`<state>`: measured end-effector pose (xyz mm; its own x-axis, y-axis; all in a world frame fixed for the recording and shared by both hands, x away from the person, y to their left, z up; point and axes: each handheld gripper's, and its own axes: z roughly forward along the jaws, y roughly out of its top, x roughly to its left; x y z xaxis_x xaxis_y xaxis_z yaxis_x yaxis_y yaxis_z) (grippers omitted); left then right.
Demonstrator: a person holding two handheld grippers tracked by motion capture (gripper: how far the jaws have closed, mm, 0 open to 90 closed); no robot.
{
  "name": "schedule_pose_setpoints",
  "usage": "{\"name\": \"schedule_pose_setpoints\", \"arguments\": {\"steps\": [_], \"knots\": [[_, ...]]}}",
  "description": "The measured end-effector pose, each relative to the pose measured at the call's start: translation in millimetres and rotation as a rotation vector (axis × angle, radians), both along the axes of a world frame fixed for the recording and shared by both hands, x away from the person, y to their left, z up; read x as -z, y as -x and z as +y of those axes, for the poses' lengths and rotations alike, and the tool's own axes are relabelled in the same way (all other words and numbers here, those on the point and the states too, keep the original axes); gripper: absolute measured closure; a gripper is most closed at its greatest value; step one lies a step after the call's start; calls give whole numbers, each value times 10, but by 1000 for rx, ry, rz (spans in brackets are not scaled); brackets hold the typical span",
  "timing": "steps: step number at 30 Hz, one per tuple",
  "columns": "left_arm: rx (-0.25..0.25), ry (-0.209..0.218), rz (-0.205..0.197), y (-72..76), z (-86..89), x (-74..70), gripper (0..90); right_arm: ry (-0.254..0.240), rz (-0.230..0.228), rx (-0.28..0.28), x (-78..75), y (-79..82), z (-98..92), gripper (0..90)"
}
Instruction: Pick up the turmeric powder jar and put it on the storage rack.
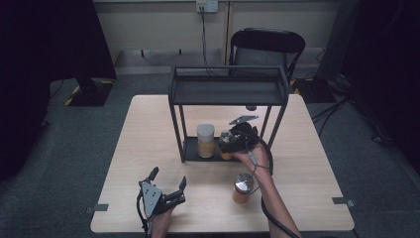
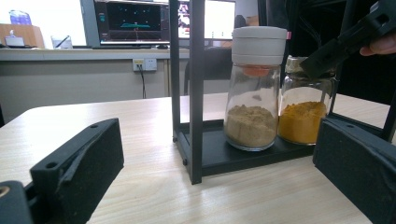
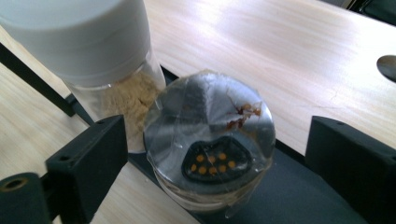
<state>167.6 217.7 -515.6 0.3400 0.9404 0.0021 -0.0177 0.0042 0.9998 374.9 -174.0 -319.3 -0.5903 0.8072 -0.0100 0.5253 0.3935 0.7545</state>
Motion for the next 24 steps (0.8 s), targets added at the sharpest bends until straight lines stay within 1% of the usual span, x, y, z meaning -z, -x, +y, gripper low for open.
{"name": "schedule_pose_setpoints", "arguments": {"steps": [5,9,13,15,18,22,24], "knots": [[0,1,0,0,0,1,12,-11,-4,-14,-19,21,-8,36],[0,1,0,-1,-1,1,12,-12,-23,-16,-28,73,3,18],[-1,1,-1,1,-2,2,12,-23,-45,-13,-18,121,-13,2],[0,1,-1,0,0,1,12,-14,-56,-8,-14,144,-3,0],[1,0,0,0,0,1,12,-20,-64,-6,-12,166,-25,0],[0,0,-1,1,-1,1,12,-22,-58,-10,-34,175,-44,0],[0,0,0,1,-1,0,12,-33,-37,-15,-52,158,-67,0]]}}
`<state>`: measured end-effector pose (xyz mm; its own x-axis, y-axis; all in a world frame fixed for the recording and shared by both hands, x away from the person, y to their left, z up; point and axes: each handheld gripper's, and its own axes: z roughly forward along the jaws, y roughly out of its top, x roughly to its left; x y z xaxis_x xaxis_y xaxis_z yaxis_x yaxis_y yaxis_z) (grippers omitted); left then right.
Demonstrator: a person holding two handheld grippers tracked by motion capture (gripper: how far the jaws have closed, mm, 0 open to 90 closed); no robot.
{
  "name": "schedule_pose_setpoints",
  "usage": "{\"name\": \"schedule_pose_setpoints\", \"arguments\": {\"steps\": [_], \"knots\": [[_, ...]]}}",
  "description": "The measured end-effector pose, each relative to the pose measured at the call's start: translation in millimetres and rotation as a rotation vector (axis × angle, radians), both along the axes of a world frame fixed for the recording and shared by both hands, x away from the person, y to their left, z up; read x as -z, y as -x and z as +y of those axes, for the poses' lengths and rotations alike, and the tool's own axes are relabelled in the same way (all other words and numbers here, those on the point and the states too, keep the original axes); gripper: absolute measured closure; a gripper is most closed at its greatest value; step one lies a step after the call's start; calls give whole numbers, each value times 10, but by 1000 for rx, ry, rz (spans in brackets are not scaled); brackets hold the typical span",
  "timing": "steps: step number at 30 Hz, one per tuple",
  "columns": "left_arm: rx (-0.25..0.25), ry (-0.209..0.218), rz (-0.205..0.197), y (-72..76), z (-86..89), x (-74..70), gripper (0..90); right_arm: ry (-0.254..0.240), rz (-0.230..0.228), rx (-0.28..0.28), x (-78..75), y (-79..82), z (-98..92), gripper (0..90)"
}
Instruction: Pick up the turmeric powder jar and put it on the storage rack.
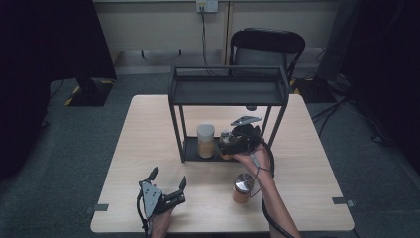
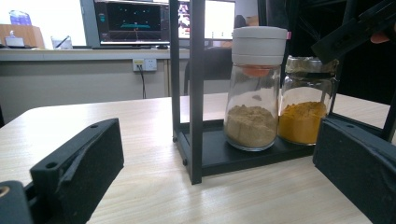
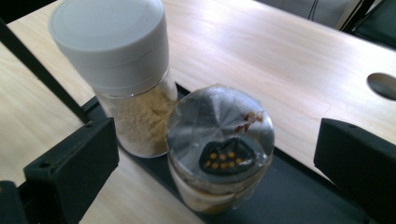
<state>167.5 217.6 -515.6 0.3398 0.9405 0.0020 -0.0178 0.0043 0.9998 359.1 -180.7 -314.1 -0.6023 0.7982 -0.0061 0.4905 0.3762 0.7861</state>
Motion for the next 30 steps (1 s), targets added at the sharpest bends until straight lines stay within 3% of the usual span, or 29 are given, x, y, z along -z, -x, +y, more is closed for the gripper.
{"name": "schedule_pose_setpoints", "arguments": {"steps": [14,19,23,26,30], "knots": [[0,0,0,-1,1,0,12,-60,9,-27,-24,69,-122,28],[0,0,1,-1,0,-1,12,-78,-16,-30,-42,159,-167,26],[-1,1,0,-1,-1,1,13,-150,-17,-22,-49,231,-248,35],[-1,1,1,-1,-1,-1,12,-118,-56,-11,-75,340,-203,28],[-2,1,1,-1,-3,-1,12,-148,-77,-16,-79,421,-254,29]]}}
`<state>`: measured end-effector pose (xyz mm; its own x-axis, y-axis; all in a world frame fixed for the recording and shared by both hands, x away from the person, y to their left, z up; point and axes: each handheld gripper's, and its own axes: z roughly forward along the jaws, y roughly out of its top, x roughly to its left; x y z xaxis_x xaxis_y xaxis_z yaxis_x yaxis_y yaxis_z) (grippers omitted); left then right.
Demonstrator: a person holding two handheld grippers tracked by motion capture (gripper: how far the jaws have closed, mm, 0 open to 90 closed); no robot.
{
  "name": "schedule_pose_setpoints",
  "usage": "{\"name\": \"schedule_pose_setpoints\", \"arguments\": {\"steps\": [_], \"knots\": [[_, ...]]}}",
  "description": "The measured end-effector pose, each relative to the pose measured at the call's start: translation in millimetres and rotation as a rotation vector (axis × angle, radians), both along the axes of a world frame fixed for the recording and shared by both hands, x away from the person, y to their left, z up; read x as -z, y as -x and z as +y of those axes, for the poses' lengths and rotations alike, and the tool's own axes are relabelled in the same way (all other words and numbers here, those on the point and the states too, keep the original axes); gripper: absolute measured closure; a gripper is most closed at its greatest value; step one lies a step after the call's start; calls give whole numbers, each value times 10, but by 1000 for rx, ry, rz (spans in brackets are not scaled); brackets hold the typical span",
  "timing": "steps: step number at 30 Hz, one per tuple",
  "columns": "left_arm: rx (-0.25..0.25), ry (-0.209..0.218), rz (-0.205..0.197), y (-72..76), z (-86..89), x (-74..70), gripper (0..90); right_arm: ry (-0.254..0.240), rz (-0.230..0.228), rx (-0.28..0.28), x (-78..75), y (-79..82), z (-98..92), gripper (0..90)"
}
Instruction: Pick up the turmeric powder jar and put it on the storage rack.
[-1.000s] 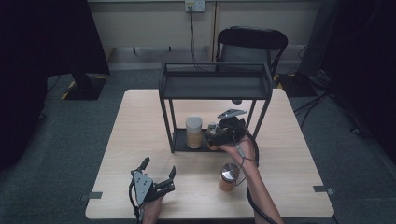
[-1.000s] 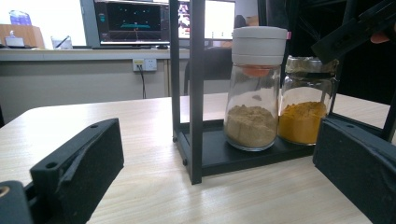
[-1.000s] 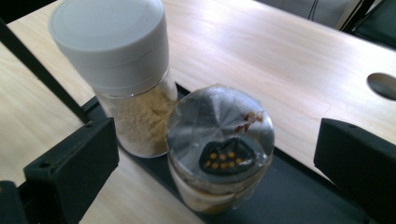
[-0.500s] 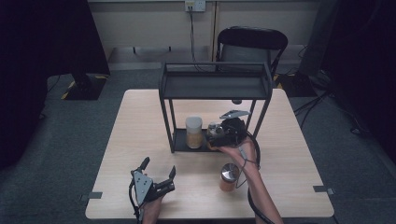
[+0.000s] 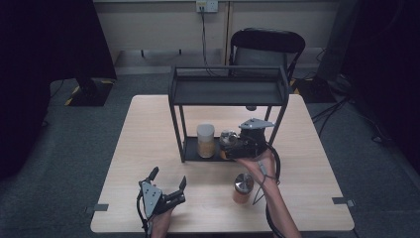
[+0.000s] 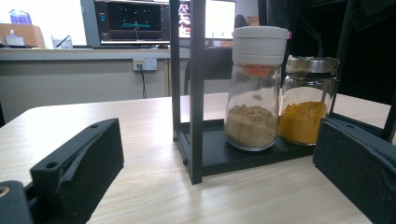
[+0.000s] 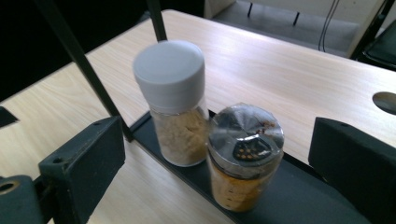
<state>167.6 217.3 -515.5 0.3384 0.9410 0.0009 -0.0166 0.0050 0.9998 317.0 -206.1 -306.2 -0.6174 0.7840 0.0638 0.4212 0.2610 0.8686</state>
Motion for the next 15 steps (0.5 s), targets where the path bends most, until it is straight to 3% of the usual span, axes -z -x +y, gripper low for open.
{"name": "schedule_pose_setpoints", "arguments": {"steps": [5,15], "knots": [[0,1,1,-1,0,-1,12,-14,-15,-7,-13,88,-27,26],[0,0,0,0,1,0,12,-112,-83,16,116,286,-151,14]]}}
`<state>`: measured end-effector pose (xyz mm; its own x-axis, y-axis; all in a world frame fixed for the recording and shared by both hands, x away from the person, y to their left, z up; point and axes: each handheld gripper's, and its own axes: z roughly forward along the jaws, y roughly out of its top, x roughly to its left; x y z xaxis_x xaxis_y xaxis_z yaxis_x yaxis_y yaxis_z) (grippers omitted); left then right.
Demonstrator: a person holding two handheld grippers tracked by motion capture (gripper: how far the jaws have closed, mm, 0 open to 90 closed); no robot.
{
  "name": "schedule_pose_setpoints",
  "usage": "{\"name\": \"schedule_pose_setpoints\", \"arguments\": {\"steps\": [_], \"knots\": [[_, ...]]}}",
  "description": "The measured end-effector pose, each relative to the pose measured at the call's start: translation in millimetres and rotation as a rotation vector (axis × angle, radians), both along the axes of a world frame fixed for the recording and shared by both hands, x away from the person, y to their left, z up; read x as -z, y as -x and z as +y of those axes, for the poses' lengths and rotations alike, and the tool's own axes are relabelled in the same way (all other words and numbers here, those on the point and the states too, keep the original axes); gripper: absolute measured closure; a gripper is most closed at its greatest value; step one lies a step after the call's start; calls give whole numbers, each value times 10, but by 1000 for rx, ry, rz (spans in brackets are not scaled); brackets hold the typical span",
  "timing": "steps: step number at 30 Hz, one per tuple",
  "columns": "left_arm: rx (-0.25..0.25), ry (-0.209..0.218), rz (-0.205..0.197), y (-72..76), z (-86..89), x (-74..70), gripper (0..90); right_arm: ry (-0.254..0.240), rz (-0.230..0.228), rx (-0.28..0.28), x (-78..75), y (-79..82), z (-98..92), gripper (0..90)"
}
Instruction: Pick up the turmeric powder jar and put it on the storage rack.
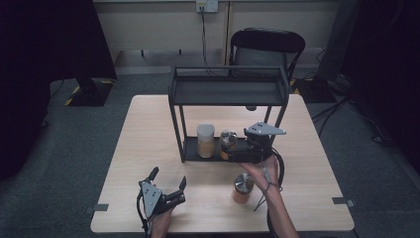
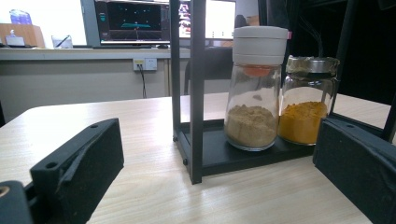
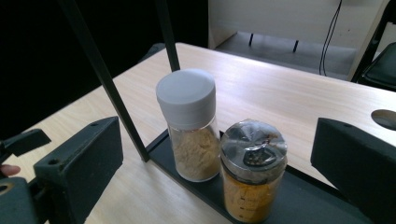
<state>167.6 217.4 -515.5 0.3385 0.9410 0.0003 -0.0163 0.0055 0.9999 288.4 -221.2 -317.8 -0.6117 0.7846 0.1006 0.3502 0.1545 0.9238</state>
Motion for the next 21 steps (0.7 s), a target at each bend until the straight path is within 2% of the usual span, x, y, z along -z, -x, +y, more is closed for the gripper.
{"name": "schedule_pose_setpoints", "arguments": {"steps": [4,8,12,15,18,21], "knots": [[0,0,0,0,0,0,12,-42,-12,13,58,69,-73,14],[0,0,0,0,-1,-1,13,-60,-19,36,66,161,-108,2],[0,0,0,0,-1,-1,13,-35,-56,59,59,275,-85,0],[0,-1,0,0,-1,0,13,-62,-90,65,110,375,-104,0],[0,-1,0,0,-1,0,14,-49,-130,70,148,471,-88,0],[0,-1,0,0,-1,0,14,-46,-142,75,165,535,-84,0]]}}
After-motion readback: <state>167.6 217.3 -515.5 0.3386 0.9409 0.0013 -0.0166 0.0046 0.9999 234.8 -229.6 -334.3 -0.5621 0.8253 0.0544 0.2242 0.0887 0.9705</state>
